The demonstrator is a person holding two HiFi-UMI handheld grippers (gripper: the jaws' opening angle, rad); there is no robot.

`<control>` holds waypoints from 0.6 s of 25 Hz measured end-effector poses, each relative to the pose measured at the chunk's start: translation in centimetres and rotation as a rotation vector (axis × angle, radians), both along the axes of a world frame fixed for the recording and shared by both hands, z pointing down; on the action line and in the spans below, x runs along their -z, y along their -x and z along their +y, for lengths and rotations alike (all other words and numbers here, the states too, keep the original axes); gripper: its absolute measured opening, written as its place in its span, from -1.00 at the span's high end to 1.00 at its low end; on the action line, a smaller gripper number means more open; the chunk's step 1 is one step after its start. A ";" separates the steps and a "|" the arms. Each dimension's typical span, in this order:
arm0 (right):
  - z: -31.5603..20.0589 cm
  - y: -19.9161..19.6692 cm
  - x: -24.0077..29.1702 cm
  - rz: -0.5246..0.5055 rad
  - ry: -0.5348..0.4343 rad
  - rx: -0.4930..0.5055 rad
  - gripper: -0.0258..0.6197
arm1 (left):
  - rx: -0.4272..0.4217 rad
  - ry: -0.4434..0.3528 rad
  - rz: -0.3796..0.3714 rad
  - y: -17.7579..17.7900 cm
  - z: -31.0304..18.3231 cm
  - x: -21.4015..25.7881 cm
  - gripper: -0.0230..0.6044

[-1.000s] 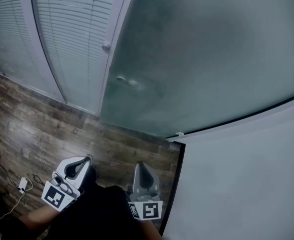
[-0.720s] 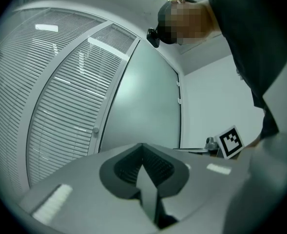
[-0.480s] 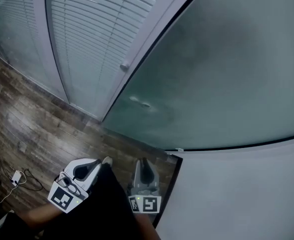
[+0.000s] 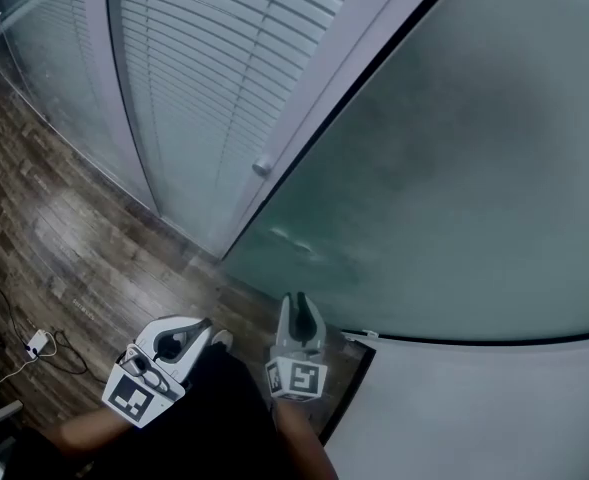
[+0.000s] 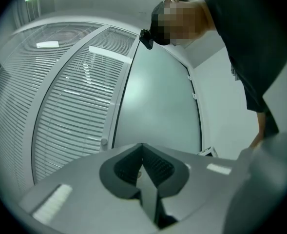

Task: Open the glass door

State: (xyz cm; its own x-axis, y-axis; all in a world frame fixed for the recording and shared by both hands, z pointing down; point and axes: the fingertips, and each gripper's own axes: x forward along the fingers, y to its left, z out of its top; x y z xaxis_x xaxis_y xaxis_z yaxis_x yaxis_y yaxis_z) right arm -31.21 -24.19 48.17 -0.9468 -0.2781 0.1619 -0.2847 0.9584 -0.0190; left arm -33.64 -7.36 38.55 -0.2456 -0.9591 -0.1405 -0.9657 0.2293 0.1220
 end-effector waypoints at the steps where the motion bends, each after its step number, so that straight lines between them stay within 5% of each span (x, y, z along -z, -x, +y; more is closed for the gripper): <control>1: -0.5 0.4 -0.8 0.012 -0.004 0.002 0.65 | 0.007 0.001 -0.001 0.1 -0.2 -0.1 0.93; 15: -3.2 5.7 -6.2 0.089 0.046 0.026 0.50 | 0.070 0.002 0.002 2.8 -2.0 -0.4 0.93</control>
State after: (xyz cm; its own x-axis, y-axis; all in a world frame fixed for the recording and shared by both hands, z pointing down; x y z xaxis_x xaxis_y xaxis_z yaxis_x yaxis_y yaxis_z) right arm -36.86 -27.39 54.41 -0.9349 -0.2439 0.2577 -0.2623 0.9642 -0.0387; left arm -36.39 -9.39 38.97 -0.3120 -0.9400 -0.1378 -0.9471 0.2962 0.1234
